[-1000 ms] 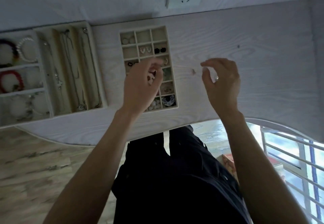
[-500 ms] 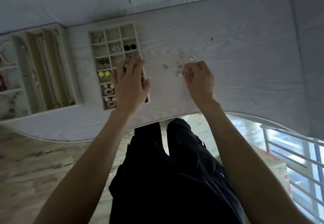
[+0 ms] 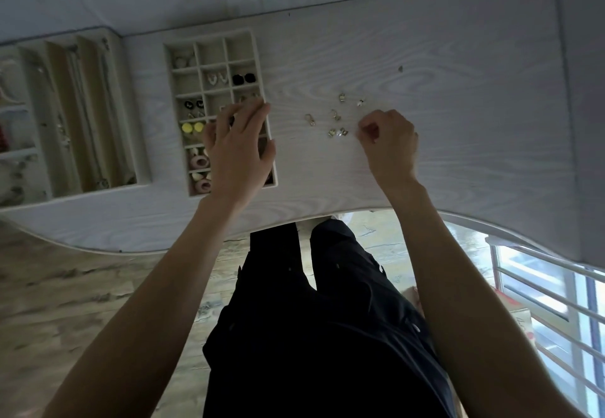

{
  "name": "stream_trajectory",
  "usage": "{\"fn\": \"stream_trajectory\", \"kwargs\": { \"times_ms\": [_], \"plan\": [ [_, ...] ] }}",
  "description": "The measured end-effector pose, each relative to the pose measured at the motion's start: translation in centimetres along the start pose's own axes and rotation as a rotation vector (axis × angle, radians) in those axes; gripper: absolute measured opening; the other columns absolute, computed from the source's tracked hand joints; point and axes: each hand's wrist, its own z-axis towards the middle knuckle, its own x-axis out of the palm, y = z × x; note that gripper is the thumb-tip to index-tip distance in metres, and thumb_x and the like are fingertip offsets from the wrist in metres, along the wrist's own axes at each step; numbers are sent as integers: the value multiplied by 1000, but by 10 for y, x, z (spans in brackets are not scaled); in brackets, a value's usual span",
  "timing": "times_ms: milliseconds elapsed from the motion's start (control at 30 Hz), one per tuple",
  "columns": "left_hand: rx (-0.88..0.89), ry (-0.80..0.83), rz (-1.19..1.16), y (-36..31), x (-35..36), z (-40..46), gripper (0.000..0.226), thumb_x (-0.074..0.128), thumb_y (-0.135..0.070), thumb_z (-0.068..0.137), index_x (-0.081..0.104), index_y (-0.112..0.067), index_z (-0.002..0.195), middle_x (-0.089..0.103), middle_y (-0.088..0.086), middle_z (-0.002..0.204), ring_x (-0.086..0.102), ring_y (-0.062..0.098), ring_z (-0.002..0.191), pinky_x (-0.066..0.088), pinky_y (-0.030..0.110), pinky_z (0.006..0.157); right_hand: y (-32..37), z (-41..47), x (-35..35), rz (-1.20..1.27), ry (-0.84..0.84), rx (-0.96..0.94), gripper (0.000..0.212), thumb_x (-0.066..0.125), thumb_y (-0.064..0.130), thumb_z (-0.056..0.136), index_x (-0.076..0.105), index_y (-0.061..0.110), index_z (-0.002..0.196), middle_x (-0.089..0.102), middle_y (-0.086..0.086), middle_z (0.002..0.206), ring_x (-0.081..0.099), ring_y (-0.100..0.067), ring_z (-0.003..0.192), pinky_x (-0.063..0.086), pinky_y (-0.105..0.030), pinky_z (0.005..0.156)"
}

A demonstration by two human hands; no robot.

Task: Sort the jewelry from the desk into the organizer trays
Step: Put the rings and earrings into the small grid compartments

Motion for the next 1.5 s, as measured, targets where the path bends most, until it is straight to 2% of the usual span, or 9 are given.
{"fn": "stream_trajectory", "kwargs": {
  "times_ms": [233,400,533,700,833,933,1300,1433,1500],
  "plan": [
    [22,-18,1,2,0,0,47,60,-27,86,53,-19,132,48,-6,140,39,24,129,22,42,100,-2,-6,1,151,-77,17,8,64,10,81,69,11,87,69,-3,79,64,-20,71,53,-41,71],
    [30,-13,-9,3,0,0,47,59,-28,85,54,-19,131,49,-6,139,38,23,129,21,42,101,11,-8,-9,396,-77,119,6,66,7,82,64,10,87,65,4,78,59,1,67,49,-16,69],
    [49,-103,-68,5,-2,1,39,52,-33,89,58,-20,126,56,-6,131,39,18,125,20,41,101,38,-6,-16,564,-49,121,14,64,6,81,60,19,86,67,2,77,65,-12,74,53,-25,71],
    [-93,-262,-221,37,-24,-6,28,50,-29,92,62,-22,117,63,-5,115,46,17,118,25,38,99,96,7,2,526,51,-31,11,68,11,83,65,19,90,66,11,75,63,-1,70,50,-15,68],
    [-224,-234,-359,84,-35,-13,33,47,-21,90,62,-14,118,63,3,114,52,25,112,34,33,98,138,16,33,442,133,-180,8,71,8,80,70,14,85,67,7,76,60,-1,69,48,-11,69],
    [-288,-212,-414,102,-36,-13,31,49,-13,89,61,-12,118,62,5,116,51,26,112,32,21,98,152,19,53,362,168,-223,7,69,9,81,69,11,87,67,2,79,60,-6,71,49,-15,71],
    [-215,-156,-464,116,-38,10,31,49,-13,91,59,-14,121,61,2,117,48,17,113,20,2,94,169,30,79,250,183,-305,20,65,-8,76,69,8,86,64,4,83,62,-10,76,47,-8,71],
    [-173,-165,-467,114,-39,13,32,48,-12,91,59,-12,122,61,3,117,50,16,113,28,10,96,172,31,76,197,141,-379,29,51,-12,73,70,5,88,66,-7,93,64,-17,80,53,-22,74],
    [-169,-158,-478,114,-40,14,32,49,-11,92,58,-13,123,60,2,118,49,15,114,30,14,97,170,30,69,173,59,-401,30,48,-12,74,70,4,87,65,-10,94,62,-17,81,50,-21,72]
  ]
}}
